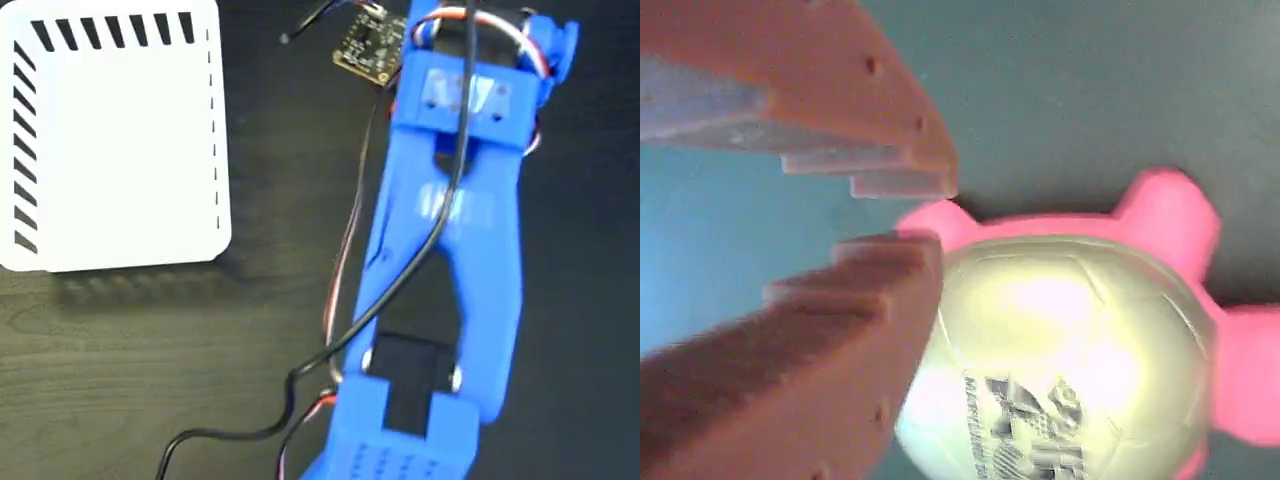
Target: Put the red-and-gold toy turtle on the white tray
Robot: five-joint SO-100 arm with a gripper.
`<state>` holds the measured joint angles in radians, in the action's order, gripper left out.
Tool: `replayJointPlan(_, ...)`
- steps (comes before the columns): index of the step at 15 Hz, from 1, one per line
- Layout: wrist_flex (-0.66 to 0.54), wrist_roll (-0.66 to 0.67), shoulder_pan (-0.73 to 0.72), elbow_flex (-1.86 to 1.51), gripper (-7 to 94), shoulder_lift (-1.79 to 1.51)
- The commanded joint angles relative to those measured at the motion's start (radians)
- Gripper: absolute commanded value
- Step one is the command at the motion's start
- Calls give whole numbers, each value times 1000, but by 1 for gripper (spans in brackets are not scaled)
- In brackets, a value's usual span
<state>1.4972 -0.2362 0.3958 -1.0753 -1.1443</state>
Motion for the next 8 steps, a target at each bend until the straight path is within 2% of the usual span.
replayJointPlan(1,49,21,20,120,30,-11)
replayJointPlan(2,51,31,21,124,37,-11)
replayJointPlan(5,112,17,21,184,48,29)
replayJointPlan(8,124,-51,23,270,48,94)
